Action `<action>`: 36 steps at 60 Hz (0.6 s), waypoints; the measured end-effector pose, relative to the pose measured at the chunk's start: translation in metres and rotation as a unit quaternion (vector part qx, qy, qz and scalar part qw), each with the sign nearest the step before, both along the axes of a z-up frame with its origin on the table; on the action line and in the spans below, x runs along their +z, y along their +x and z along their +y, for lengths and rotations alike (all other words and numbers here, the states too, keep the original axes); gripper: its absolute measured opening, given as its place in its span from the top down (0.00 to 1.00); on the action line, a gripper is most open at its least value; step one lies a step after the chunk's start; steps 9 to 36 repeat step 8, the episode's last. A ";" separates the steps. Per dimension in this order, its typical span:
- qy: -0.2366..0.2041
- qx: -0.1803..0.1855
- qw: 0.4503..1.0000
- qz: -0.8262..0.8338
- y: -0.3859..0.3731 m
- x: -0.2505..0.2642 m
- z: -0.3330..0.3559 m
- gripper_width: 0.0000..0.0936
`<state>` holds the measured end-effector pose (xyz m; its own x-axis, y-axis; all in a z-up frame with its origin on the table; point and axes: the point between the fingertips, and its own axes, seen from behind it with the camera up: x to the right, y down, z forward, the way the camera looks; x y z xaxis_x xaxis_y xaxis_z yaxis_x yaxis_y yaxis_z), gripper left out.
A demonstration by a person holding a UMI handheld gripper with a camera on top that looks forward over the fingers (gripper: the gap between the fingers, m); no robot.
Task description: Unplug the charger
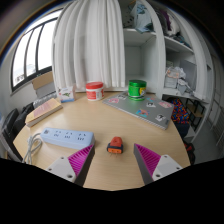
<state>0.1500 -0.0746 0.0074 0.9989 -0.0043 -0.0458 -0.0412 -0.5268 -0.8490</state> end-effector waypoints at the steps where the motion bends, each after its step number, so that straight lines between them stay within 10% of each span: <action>1: 0.003 0.001 1.000 0.000 0.001 0.002 -0.001 0.09; 36: 0.021 0.003 1.000 0.004 0.009 0.016 -0.017 0.11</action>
